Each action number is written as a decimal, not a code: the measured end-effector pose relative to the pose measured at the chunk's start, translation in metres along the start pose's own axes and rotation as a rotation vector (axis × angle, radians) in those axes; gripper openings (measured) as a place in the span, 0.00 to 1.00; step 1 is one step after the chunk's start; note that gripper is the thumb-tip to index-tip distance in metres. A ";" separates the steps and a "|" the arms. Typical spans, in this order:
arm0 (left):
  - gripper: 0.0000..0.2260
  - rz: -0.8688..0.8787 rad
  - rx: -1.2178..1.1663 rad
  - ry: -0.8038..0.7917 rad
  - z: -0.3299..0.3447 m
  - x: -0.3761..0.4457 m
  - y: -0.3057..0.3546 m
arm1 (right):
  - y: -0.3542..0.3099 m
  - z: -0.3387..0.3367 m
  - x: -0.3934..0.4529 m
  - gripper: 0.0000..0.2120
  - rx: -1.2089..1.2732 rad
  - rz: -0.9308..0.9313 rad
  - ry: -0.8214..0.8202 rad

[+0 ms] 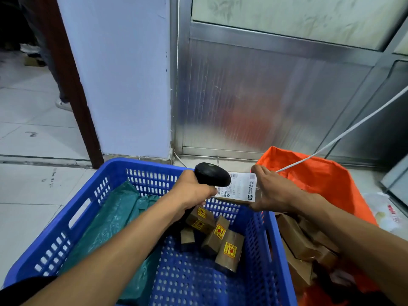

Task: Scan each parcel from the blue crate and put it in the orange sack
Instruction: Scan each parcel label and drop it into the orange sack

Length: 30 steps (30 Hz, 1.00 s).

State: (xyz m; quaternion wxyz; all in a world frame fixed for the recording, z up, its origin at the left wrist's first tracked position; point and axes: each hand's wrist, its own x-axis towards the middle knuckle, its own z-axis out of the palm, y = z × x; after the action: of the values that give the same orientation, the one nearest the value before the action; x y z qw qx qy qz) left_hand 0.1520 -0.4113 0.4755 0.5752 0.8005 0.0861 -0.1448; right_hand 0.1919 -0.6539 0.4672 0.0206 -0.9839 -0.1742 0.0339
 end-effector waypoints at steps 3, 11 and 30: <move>0.08 0.013 -0.013 0.015 0.002 0.001 -0.002 | 0.009 -0.005 -0.006 0.39 0.053 0.022 0.060; 0.07 0.069 -0.096 0.077 0.006 0.007 -0.004 | 0.027 0.009 -0.012 0.38 0.392 0.155 0.140; 0.03 -0.082 -0.221 0.059 0.012 0.004 -0.007 | 0.002 0.018 0.003 0.47 0.093 0.041 0.179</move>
State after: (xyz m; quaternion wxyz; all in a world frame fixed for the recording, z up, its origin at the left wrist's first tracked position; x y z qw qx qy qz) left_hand 0.1518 -0.4208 0.4641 0.6508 0.7319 0.1511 -0.1343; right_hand 0.1940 -0.6545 0.4486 0.0811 -0.9843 -0.1498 -0.0455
